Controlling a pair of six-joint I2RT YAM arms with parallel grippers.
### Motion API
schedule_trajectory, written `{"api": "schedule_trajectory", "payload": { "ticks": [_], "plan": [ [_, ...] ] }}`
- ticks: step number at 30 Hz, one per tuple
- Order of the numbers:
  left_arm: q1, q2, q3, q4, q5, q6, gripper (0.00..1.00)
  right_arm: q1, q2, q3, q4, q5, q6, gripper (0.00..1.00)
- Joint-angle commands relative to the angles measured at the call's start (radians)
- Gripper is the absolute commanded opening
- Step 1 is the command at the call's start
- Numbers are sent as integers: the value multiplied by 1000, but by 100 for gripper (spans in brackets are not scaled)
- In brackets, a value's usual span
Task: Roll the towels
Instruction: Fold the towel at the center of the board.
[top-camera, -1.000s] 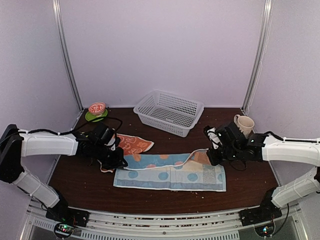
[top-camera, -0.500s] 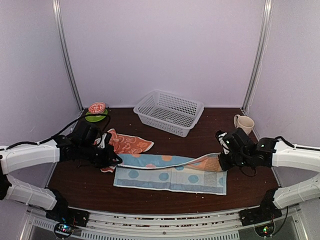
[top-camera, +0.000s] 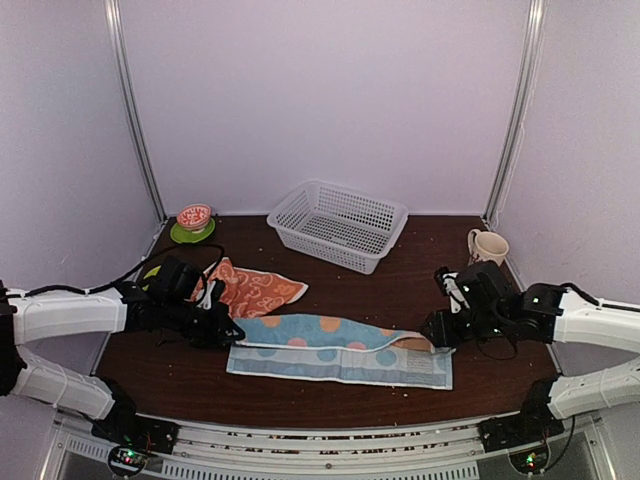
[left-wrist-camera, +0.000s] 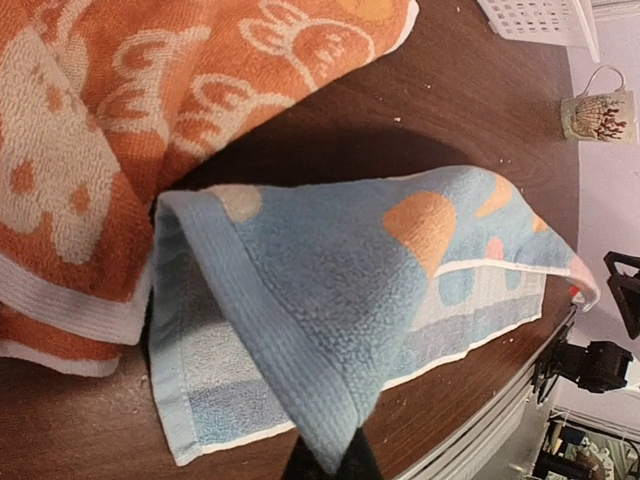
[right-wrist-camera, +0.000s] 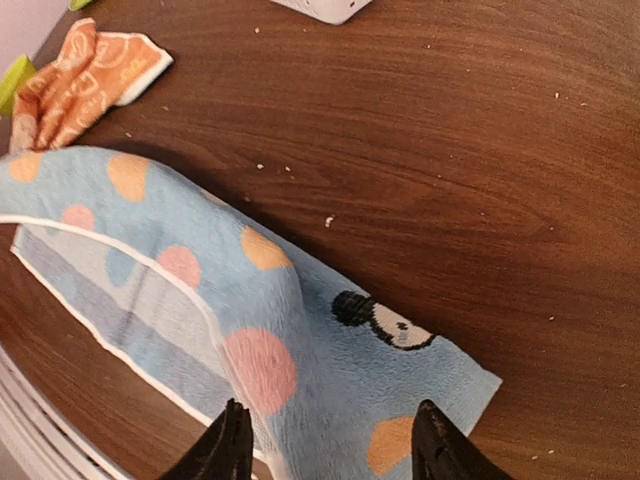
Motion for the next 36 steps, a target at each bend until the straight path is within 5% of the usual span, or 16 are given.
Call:
{"api": "schedule_trajectory", "payload": {
  "ticks": [1, 3, 5, 10, 19, 36],
  "plan": [
    [7, 7, -15, 75, 16, 14, 0, 2, -90, -18, 35, -70, 157, 57],
    [6, 10, -15, 78, 13, 18, 0, -6, -139, -23, 37, -80, 233, 59],
    [7, 13, -15, 80, 10, 20, 0, -19, -172, -35, 31, -79, 355, 76],
    [7, 19, -14, 85, 9, 26, 0, -52, -202, -121, 9, -173, 617, 75],
    [7, -14, -38, 74, -2, 34, 0, -70, -360, -319, -4, -109, 773, 53],
    [6, -36, -47, 46, -7, 39, 0, -78, -136, -393, 295, -158, 752, 33]
  ]
}}
